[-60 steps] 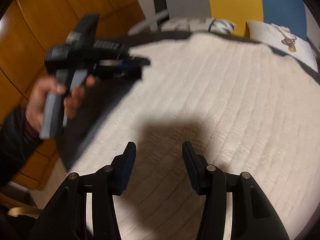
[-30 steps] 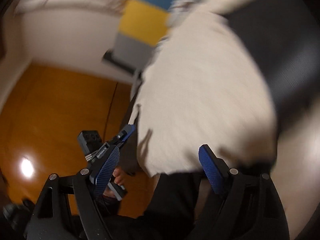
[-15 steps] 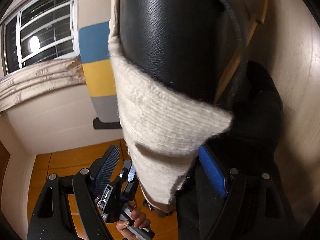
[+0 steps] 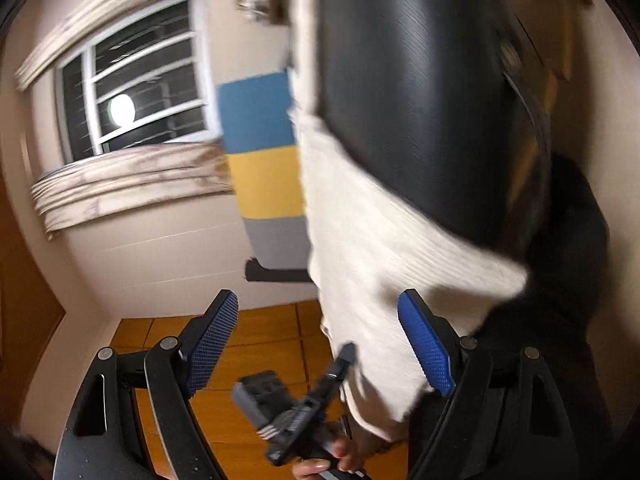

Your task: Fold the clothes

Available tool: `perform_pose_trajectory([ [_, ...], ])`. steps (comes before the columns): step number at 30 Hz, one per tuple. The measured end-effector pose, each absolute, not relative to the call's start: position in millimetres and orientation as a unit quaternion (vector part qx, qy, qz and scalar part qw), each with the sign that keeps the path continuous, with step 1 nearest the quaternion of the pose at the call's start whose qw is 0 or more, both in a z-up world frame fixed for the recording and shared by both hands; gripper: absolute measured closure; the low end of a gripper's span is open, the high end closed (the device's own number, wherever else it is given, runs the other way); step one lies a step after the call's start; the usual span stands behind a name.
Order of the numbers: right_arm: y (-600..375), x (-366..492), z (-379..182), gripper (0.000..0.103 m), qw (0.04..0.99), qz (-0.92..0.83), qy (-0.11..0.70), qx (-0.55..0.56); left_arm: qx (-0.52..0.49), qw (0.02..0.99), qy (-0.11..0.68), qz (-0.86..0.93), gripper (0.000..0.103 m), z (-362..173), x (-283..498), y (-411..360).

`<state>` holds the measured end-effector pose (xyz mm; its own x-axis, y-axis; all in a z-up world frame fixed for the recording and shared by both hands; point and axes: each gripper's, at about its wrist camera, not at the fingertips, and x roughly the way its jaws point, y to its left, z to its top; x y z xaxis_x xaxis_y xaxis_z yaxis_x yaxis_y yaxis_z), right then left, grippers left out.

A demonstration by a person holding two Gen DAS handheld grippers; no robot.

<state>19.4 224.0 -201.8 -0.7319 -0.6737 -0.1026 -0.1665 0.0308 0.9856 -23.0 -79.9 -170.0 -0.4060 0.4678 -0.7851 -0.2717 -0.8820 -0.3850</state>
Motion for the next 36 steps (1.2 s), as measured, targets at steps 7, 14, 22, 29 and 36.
perform_pose_trajectory([
  [7, 217.6, 36.6, -241.3, 0.017, 0.145, -0.598, -0.695, 0.37, -0.488, 0.223, -0.101, 0.838, 0.076, -158.3, -18.4, -76.9],
  [14, 185.9, 24.7, -263.3, 0.017, 0.164, -0.584, -0.691, 0.393, -0.49, 0.212, -0.086, 0.841, 0.08, -167.2, -21.6, -68.2],
  [22, 223.6, 21.9, -207.5, 0.017, 0.185, -0.632, -0.687, 0.307, -0.493, 0.2, -0.107, 0.84, 0.088, -172.2, -21.4, -74.7],
  [29, 251.7, 42.3, -215.6, 0.017, 0.123, -0.642, -0.683, 0.327, -0.49, 0.199, -0.098, 0.843, 0.088, -176.0, -25.1, -60.3],
  [36, 279.4, 73.4, -188.5, 0.017, 0.047, -0.685, -0.638, 0.348, -0.467, 0.23, -0.081, 0.85, 0.076, -144.6, -22.3, -72.1],
])
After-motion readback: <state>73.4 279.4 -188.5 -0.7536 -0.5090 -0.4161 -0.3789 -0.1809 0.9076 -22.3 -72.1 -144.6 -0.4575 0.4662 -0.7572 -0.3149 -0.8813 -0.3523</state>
